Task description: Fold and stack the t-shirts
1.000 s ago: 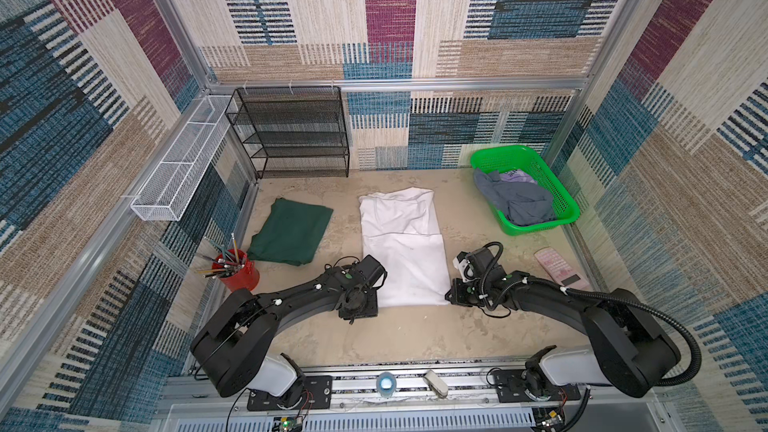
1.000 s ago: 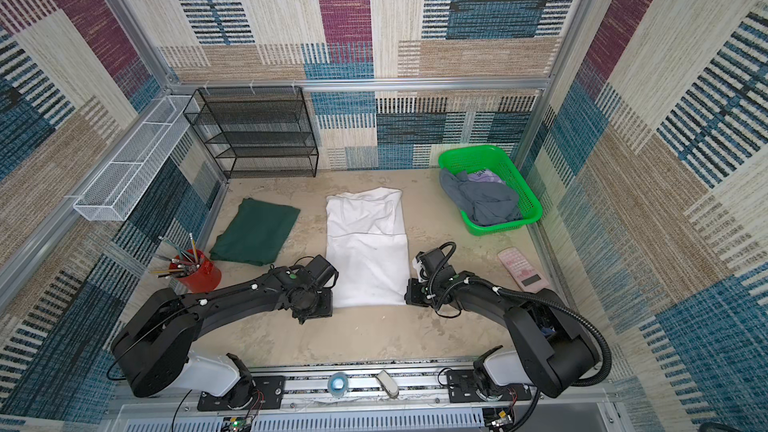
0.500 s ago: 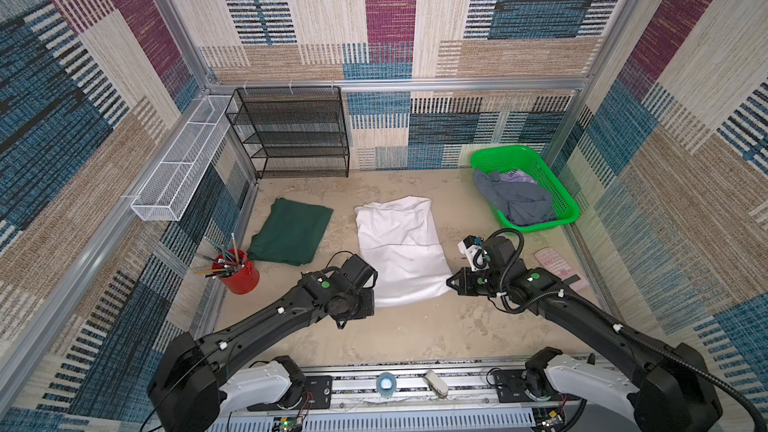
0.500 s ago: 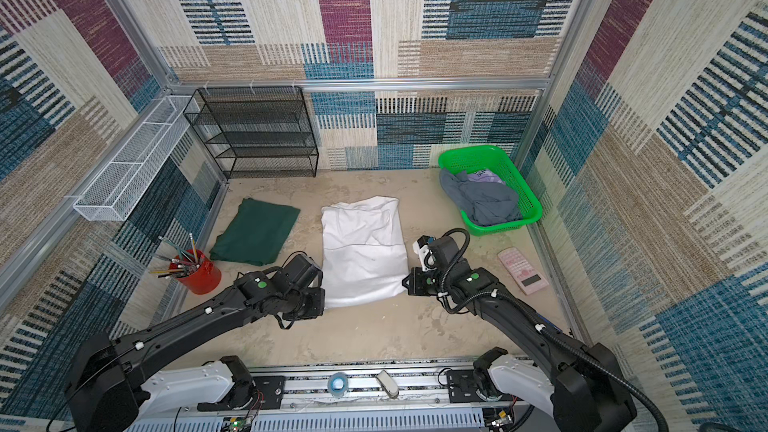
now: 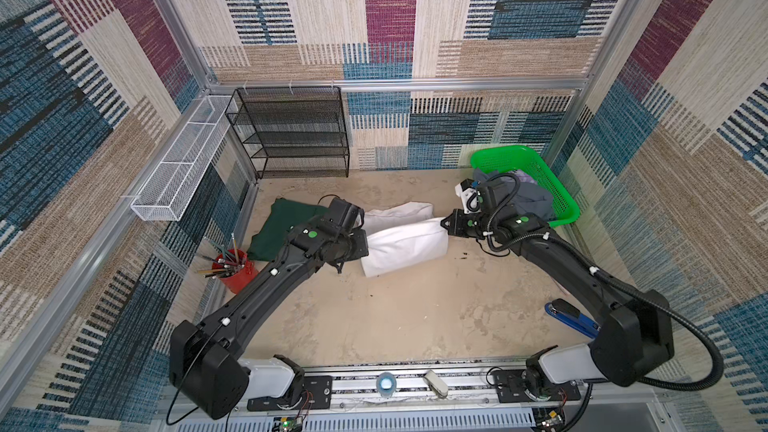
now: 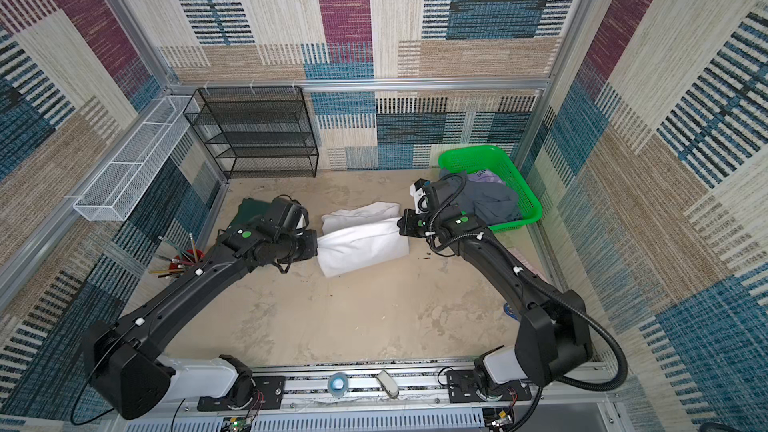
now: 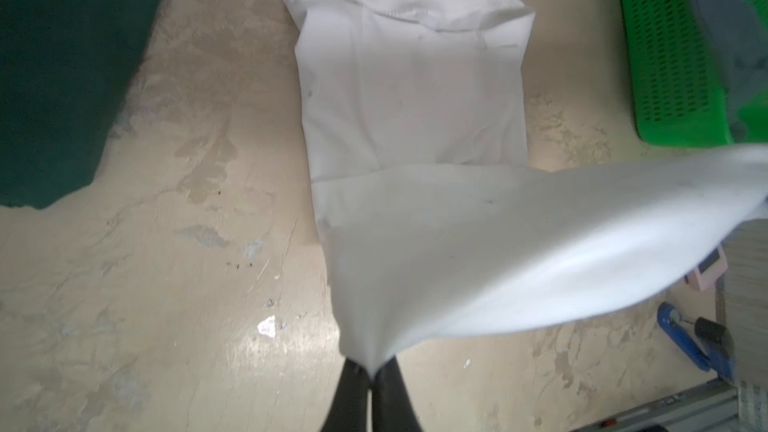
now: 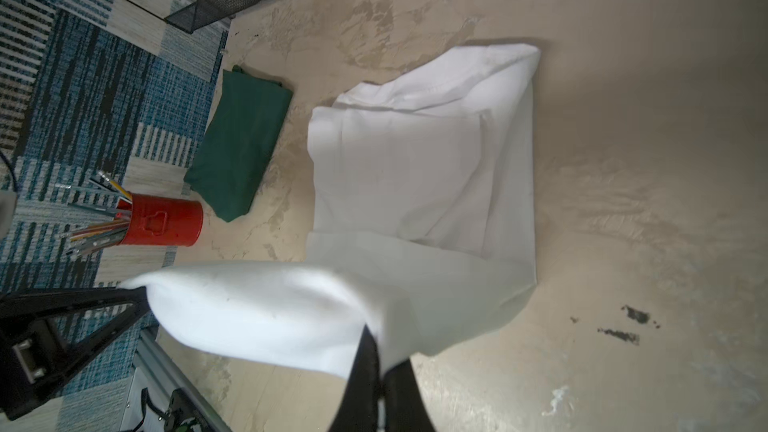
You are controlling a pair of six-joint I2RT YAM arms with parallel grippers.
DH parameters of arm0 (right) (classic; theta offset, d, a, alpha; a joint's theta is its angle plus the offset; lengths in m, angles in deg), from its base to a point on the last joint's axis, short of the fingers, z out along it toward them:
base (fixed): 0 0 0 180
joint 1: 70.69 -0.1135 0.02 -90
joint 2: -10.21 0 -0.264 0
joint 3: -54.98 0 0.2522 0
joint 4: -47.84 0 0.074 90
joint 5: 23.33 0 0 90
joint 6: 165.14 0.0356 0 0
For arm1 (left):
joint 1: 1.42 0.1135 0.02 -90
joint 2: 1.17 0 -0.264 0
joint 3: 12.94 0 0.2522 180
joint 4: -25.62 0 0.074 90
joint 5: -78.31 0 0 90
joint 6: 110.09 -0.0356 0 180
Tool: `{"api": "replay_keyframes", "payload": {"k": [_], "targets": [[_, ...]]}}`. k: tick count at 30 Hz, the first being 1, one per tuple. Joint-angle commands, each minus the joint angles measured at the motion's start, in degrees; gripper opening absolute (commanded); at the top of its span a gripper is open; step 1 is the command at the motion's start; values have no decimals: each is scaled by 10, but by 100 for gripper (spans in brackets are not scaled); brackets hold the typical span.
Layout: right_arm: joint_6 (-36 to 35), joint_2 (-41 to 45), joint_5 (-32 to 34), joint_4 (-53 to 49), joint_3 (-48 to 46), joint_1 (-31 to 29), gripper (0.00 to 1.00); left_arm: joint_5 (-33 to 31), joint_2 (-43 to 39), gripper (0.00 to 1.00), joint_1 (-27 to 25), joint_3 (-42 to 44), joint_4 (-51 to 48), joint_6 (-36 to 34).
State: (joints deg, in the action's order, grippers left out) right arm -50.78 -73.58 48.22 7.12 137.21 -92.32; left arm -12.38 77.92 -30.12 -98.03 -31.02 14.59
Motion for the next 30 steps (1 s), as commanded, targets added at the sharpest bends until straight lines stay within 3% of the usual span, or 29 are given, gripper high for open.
{"api": "replay_keyframes", "payload": {"k": [1,8,18,22,23,24,25,26,27,30], "targets": [[-31,-51,-13,50,37,8,0,38,59,0,33,-52,43,-49],[-48,-154,-22,68,113,23,0,67,196,0,77,-171,66,-90],[-66,-295,-29,97,203,58,0,80,353,0,114,-289,71,-84],[-66,-356,-39,136,230,70,7,70,403,0,127,-308,110,-85],[-69,-369,-53,151,231,71,15,64,417,0,130,-318,114,-90],[-72,-380,-58,157,250,73,30,59,428,0,132,-325,121,-96],[-82,-386,-62,168,253,73,49,59,433,11,133,-323,139,-106],[-90,-384,-66,182,248,73,60,53,429,26,133,-309,168,-116],[-93,-377,-66,193,238,73,64,55,417,37,132,-282,208,-123],[-91,-339,-83,229,192,72,62,70,370,47,127,-203,294,-118]]}}
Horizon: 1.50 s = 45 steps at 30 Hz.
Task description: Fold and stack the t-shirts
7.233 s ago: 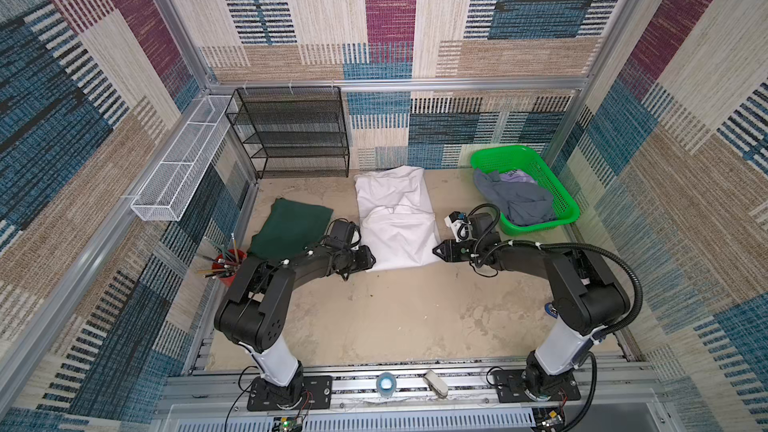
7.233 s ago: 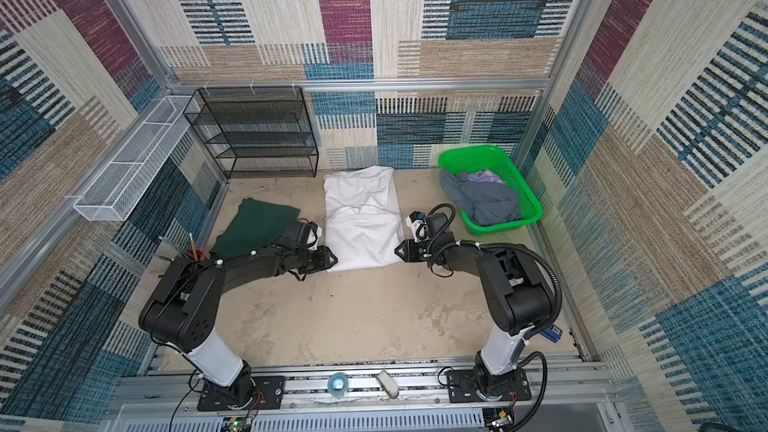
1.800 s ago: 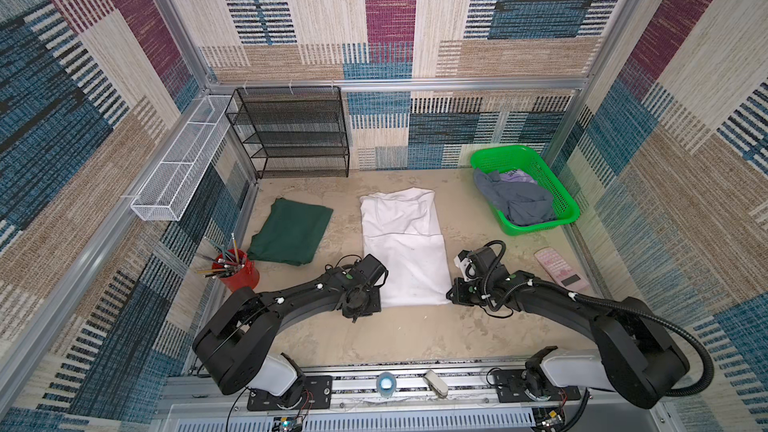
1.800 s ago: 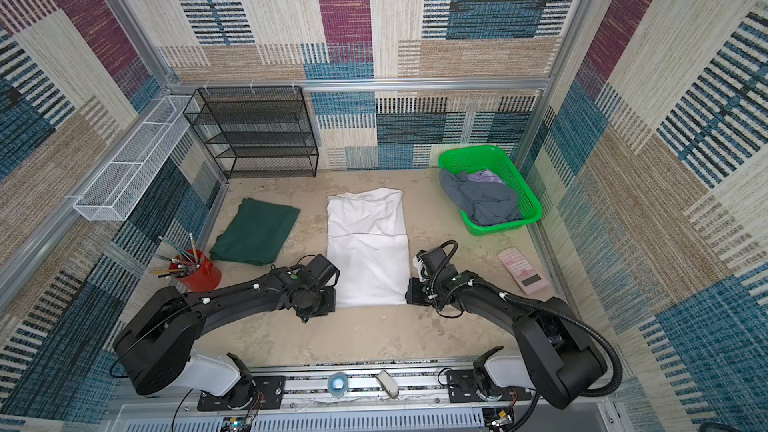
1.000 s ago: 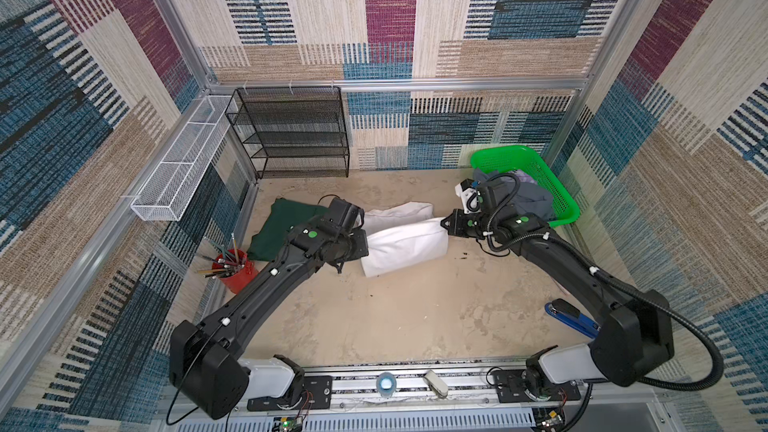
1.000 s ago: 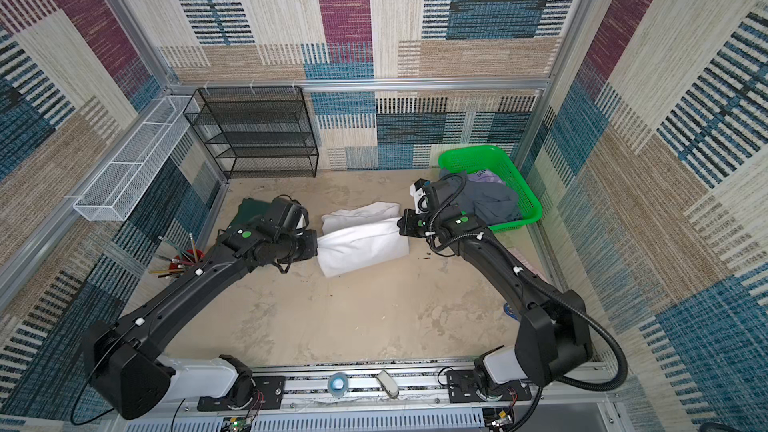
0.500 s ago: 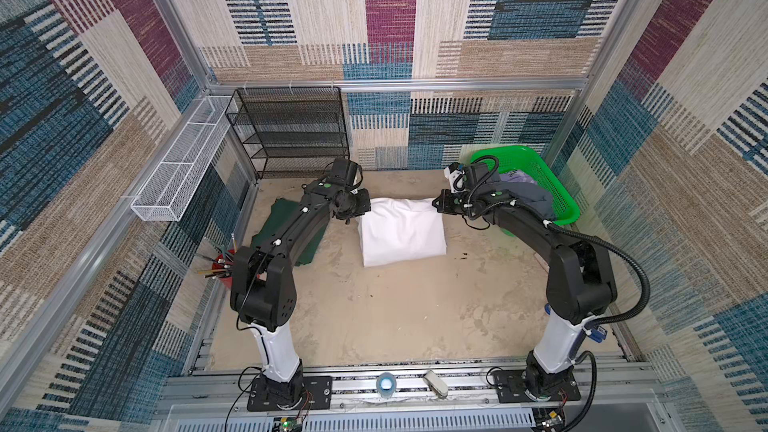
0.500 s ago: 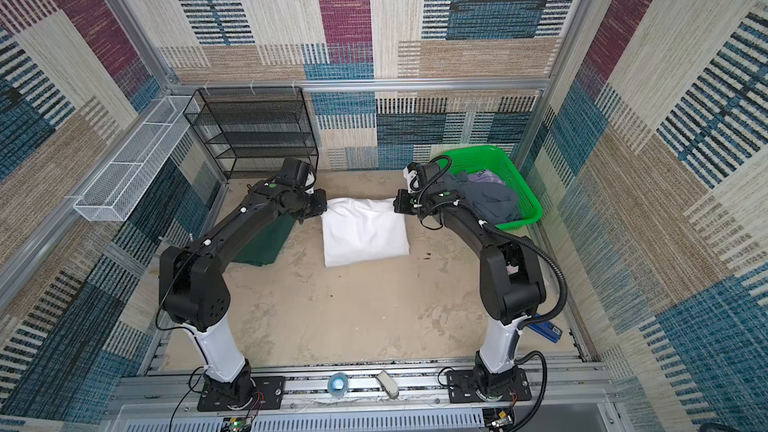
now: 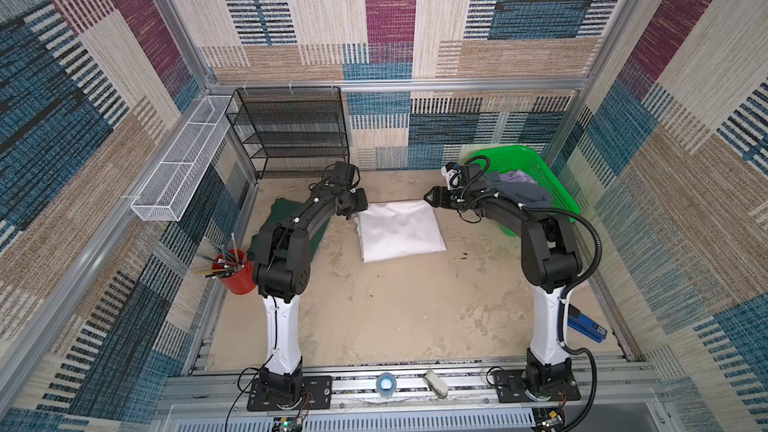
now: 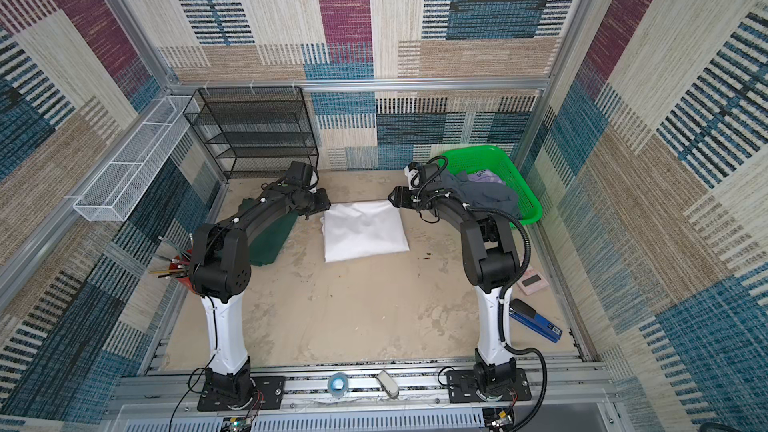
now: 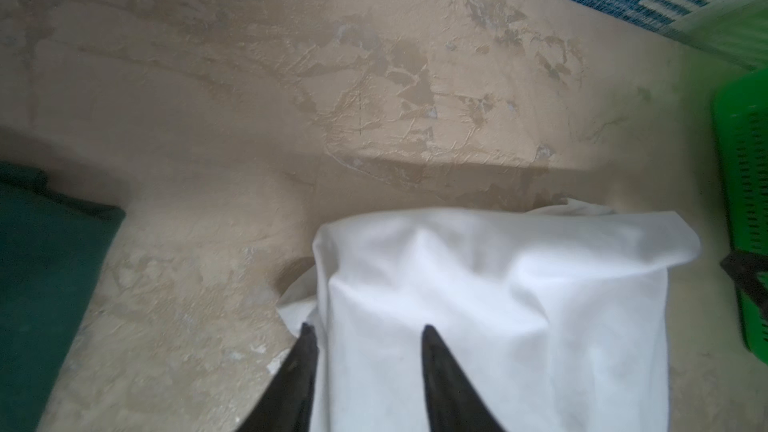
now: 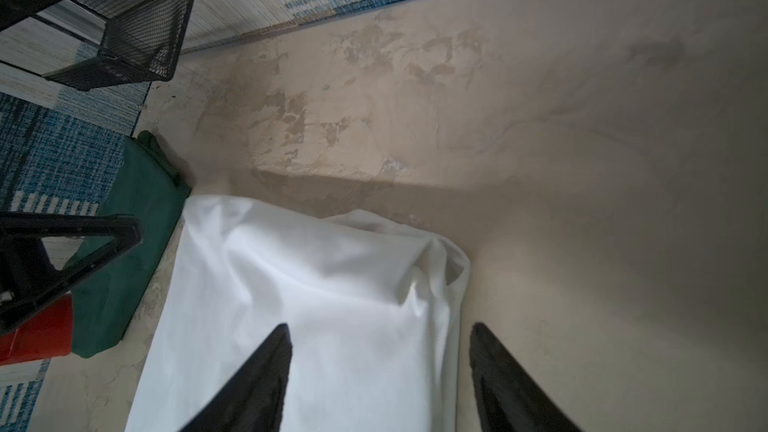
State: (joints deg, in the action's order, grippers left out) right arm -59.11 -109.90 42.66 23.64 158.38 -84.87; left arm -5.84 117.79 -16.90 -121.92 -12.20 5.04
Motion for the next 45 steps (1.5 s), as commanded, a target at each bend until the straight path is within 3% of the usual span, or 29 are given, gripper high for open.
{"api": "replay_keyframes", "payload": {"k": [1,6,12,20,25,31,35,39,45], "targets": [[-4,29,-41,64,-23,-2,61,6,-41,48,-11,57,122,-21],[1,-35,-102,34,26,-7,47,32,-35,47,-28,97,164,17],[8,-130,-115,15,132,-7,45,34,20,45,-28,93,206,47],[15,-197,-3,-52,201,-3,44,-36,42,45,-24,103,154,60],[2,-178,17,-65,198,-4,45,-56,5,46,-21,135,150,47],[-15,-60,31,-25,82,-22,49,-13,-80,46,-37,188,165,47],[12,13,-13,19,-39,-48,50,2,-131,46,-66,246,167,62],[55,26,-64,74,-137,-55,49,14,-137,44,-81,308,197,93],[55,47,-10,75,-220,-45,49,-20,-165,43,-80,375,200,101]]}}
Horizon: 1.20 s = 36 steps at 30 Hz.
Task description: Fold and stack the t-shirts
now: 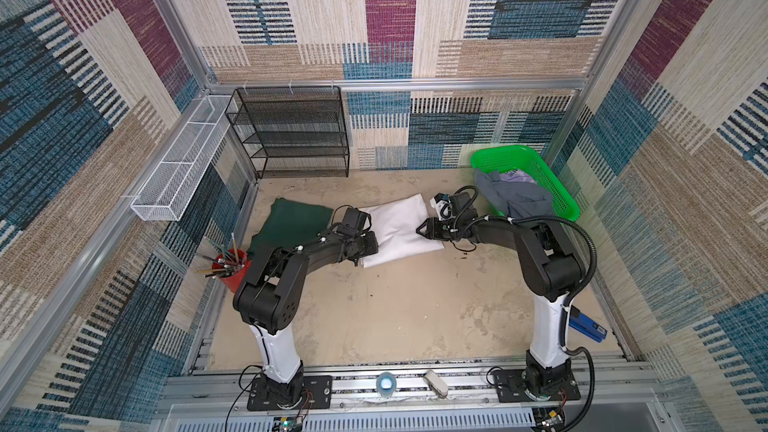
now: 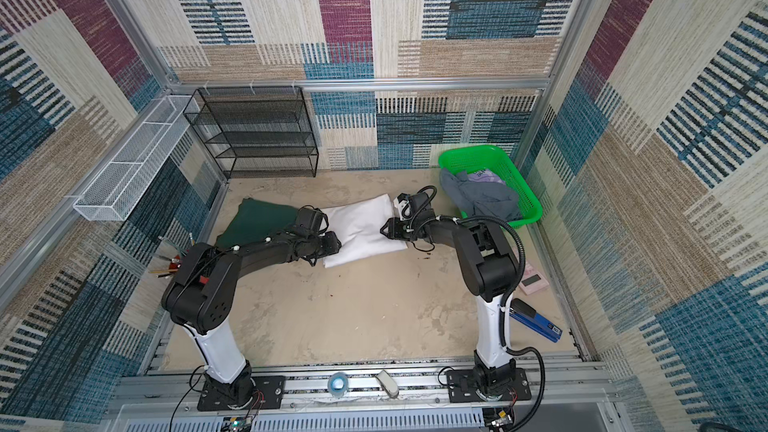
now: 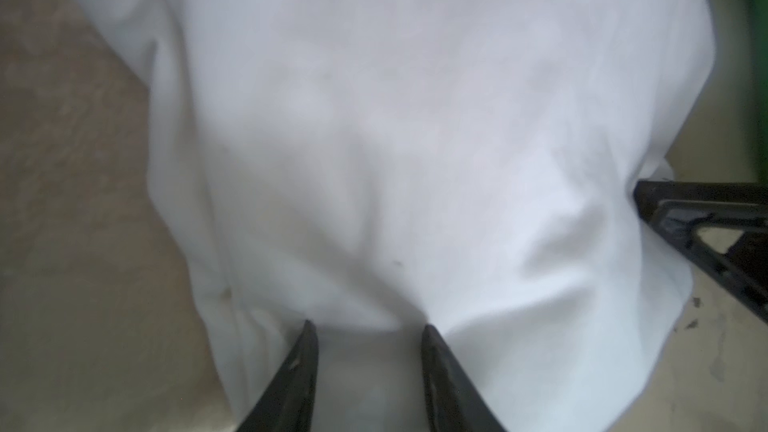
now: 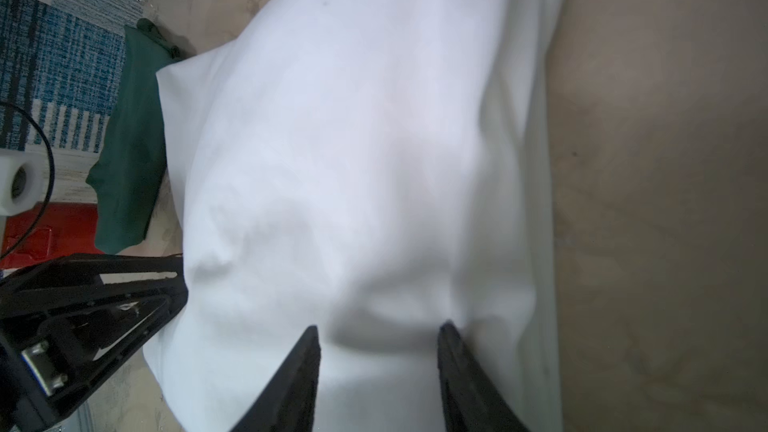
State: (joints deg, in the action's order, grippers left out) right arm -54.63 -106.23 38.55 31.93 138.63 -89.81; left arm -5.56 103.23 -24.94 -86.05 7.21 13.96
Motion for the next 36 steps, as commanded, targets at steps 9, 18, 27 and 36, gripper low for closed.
{"api": "replay_keyframes", "payload": {"k": [9,18,27,36], "targets": [[-5,51,34,-8,-38,7,49,-40,-55,64,20,-5,-38,11],[-3,62,18,3,-54,7,49,5,36,66,28,-90,-76,41],[-10,74,3,6,-61,7,49,1,105,61,28,-129,-78,36],[-59,161,-3,3,-53,-43,58,-3,87,0,29,-204,-156,52]]}}
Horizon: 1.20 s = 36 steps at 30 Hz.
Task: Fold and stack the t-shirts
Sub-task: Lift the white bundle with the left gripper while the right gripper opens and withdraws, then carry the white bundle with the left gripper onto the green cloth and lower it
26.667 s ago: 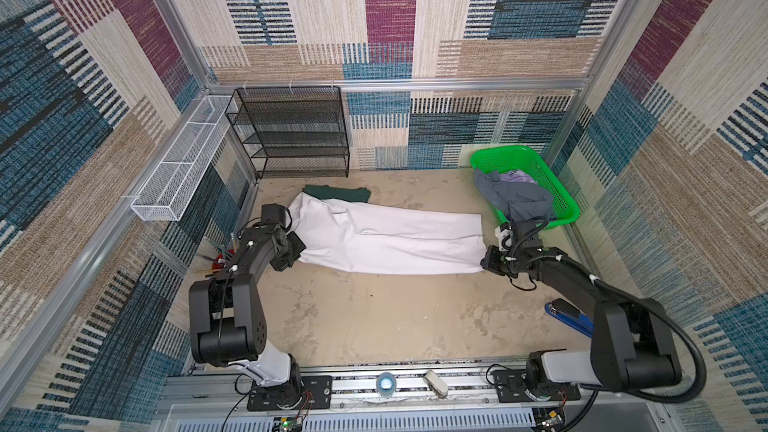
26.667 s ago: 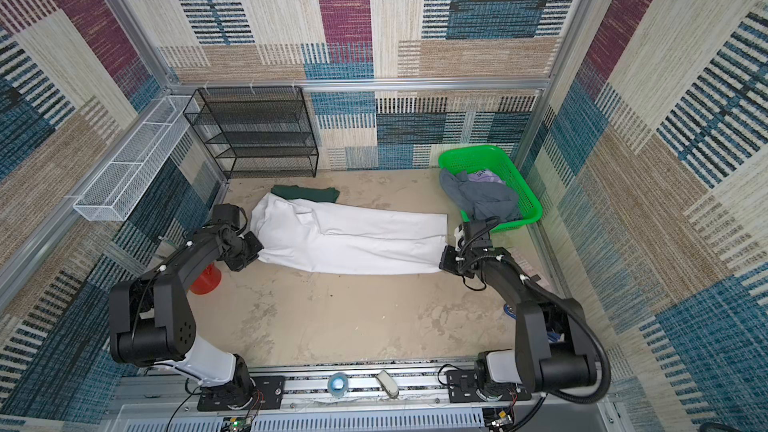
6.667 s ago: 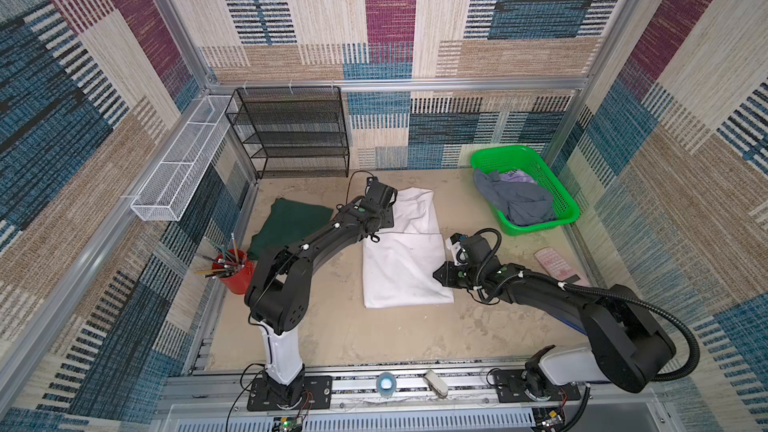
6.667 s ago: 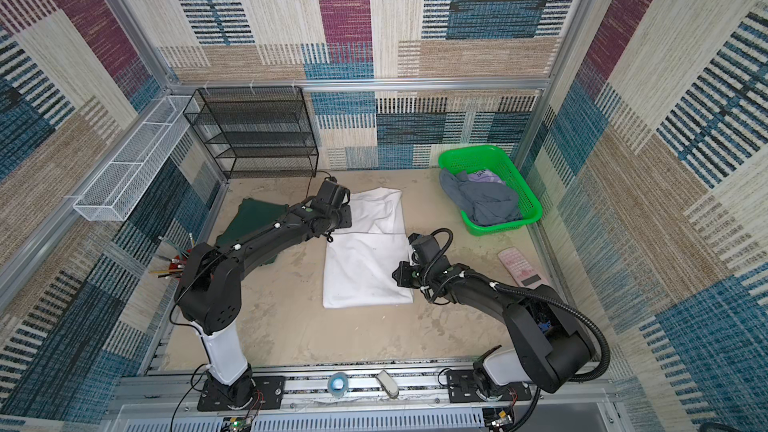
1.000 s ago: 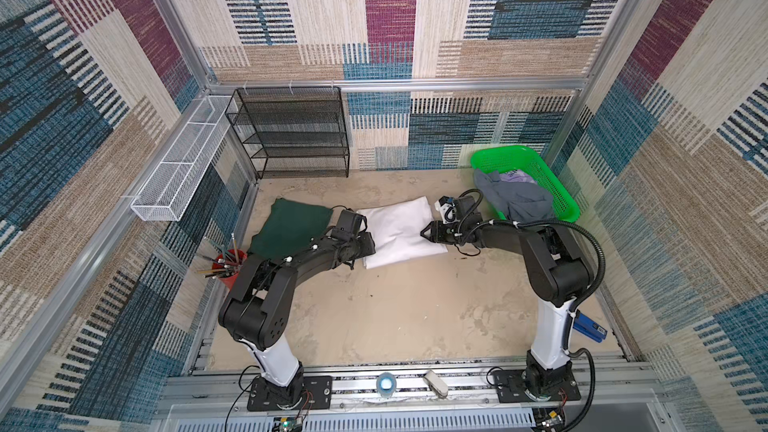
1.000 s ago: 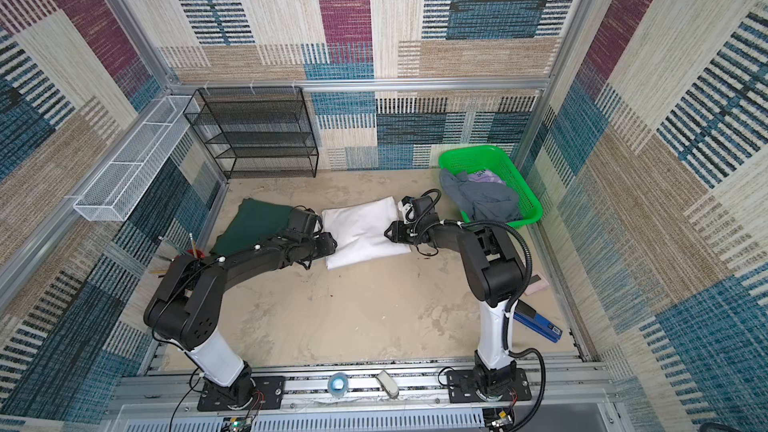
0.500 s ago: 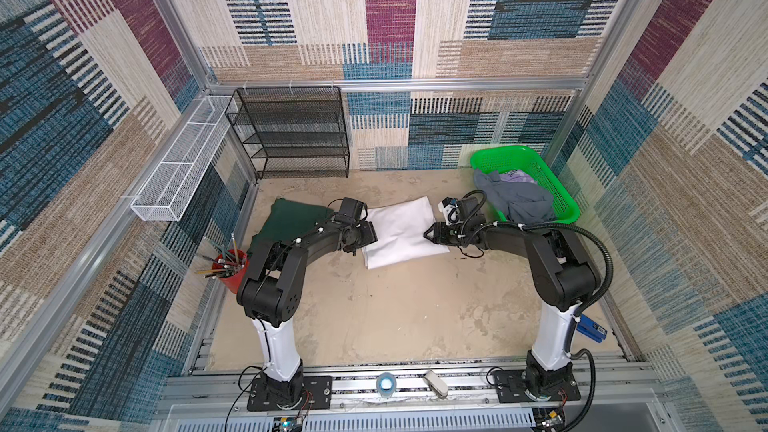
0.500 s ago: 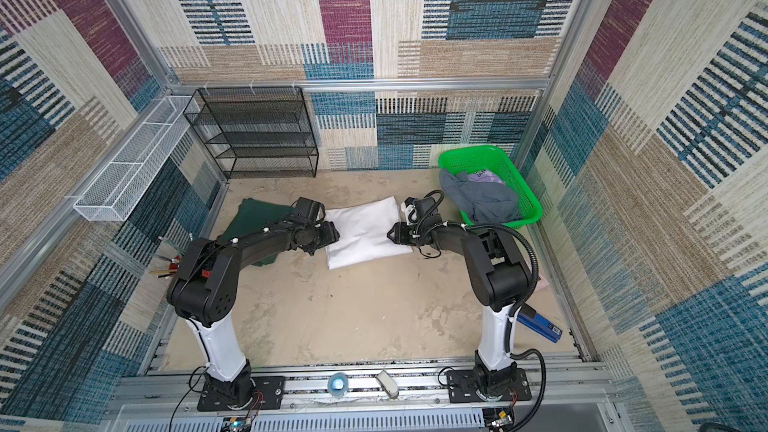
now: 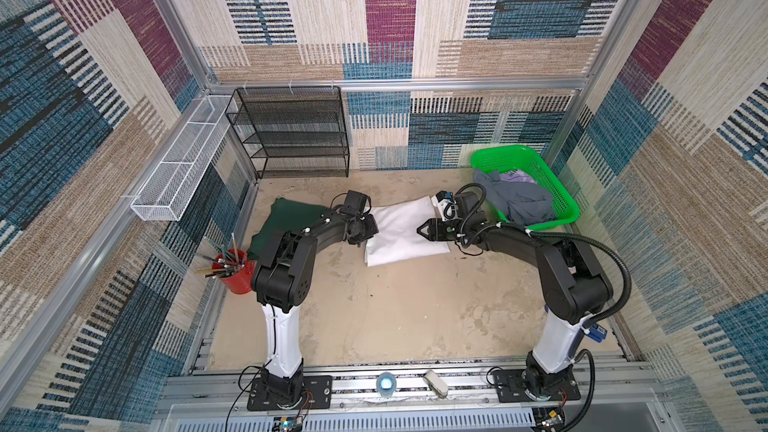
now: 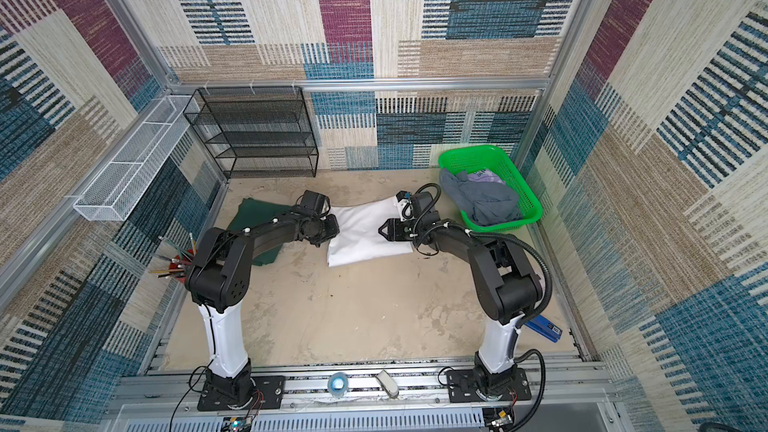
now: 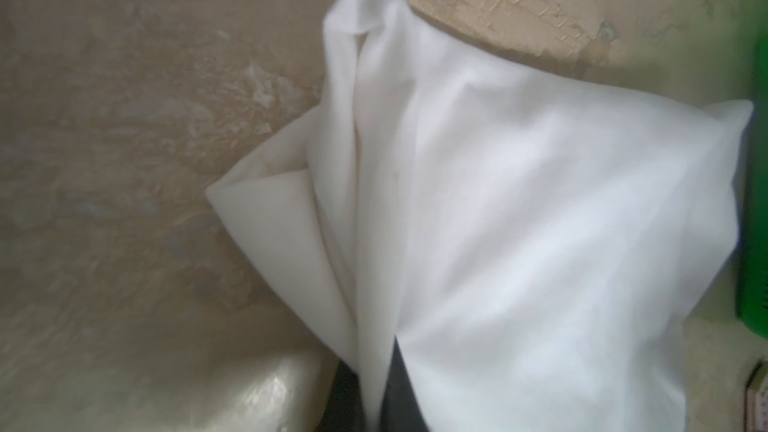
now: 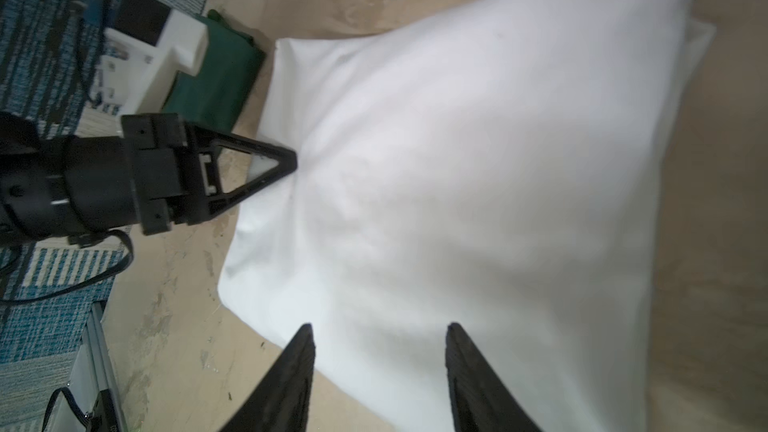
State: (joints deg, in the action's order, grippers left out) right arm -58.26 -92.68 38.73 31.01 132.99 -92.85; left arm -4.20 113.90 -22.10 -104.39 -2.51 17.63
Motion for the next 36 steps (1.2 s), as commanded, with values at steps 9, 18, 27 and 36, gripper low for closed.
{"api": "replay_keyframes", "payload": {"k": [9,18,27,36], "targets": [[-11,140,-18,83,-60,-81,99,-89,-17,0,35,-205,-272,-18],[13,235,-11,102,-156,-87,99,-117,62,0,80,-426,-422,-34],[14,272,1,89,-192,-87,99,-110,58,0,148,-453,-417,6],[14,275,8,74,-188,-87,99,-120,77,0,193,-489,-369,49]]}}
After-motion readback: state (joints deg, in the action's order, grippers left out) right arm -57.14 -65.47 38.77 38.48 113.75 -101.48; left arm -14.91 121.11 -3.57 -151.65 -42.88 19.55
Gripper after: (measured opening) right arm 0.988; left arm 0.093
